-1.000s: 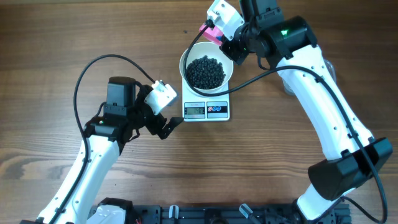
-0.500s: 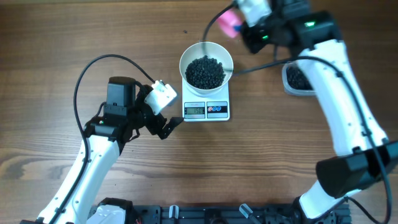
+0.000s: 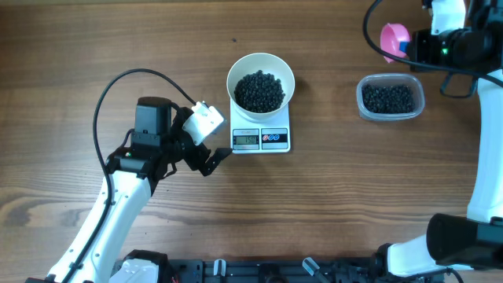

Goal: Scoop item into bowl and weigh 150g on scale
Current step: 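Move the scoop with right gripper back to the bean tub, then lower the scoop into the tub and release it with right gripper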

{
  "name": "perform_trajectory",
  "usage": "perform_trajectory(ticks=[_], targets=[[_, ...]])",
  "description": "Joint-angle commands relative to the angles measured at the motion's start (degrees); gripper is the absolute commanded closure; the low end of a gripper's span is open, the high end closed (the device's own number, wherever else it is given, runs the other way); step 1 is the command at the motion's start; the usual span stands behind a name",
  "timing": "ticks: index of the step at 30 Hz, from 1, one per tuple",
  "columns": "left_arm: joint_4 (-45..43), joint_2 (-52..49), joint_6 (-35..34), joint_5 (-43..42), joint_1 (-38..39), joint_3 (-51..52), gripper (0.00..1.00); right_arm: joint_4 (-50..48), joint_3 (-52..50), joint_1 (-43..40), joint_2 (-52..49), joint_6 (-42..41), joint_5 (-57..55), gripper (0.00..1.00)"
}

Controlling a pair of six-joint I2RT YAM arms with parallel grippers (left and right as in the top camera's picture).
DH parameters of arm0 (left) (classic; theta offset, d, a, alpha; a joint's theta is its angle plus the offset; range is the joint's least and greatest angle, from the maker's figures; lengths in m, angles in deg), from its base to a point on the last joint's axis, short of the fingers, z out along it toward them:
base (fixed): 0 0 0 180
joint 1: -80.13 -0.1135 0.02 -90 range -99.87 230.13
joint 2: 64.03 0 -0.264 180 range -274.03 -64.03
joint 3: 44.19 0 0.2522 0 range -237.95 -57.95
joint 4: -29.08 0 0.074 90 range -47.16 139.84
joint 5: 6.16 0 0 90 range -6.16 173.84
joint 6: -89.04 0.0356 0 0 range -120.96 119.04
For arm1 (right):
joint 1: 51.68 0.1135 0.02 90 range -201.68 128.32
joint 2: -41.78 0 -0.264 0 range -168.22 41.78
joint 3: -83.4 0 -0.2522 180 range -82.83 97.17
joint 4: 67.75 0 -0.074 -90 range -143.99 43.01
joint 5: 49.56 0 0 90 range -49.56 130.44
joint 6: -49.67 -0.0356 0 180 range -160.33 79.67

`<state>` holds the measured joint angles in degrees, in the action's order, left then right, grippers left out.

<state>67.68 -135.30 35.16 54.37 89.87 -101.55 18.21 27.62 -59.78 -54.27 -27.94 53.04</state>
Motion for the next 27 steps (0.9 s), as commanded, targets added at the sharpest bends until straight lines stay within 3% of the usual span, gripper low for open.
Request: perform_trajectory(ticks=[1,6,10,15,24,26,27], targets=[[0.0,-0.2,-0.4,0.0,-0.2,0.3,0.00,0.7,0.9,-0.4,0.2,-1.0,0.8,0.96],[0.0,-0.2,-0.4,0.0,-0.2,0.3,0.00,2.1,0.9,-0.6,0.4,-3.9,2.8,0.96],[0.0,-0.2,-0.4,0.0,-0.2,0.3,0.00,5.0,0.8,-5.8,0.6,-20.9,5.5,0.96],[0.0,-0.2,-0.4,0.0,-0.2,0.3,0.00,7.4,-5.1,-11.7,0.5,-28.3,10.4,0.96],[0.0,-0.2,-0.4,0.0,-0.2,0.3,0.00,-7.1,-22.1,-12.6,0.4,-46.1,11.1,0.95],[0.0,-0.2,-0.4,0.0,-0.2,0.3,0.00,-8.4,-22.4,-12.6,0.4,-46.2,11.0,0.64],[0.0,-0.2,-0.4,0.0,-0.2,0.3,0.00,-8.5,-22.4,-12.7,0.4,-46.2,11.0,0.55]])
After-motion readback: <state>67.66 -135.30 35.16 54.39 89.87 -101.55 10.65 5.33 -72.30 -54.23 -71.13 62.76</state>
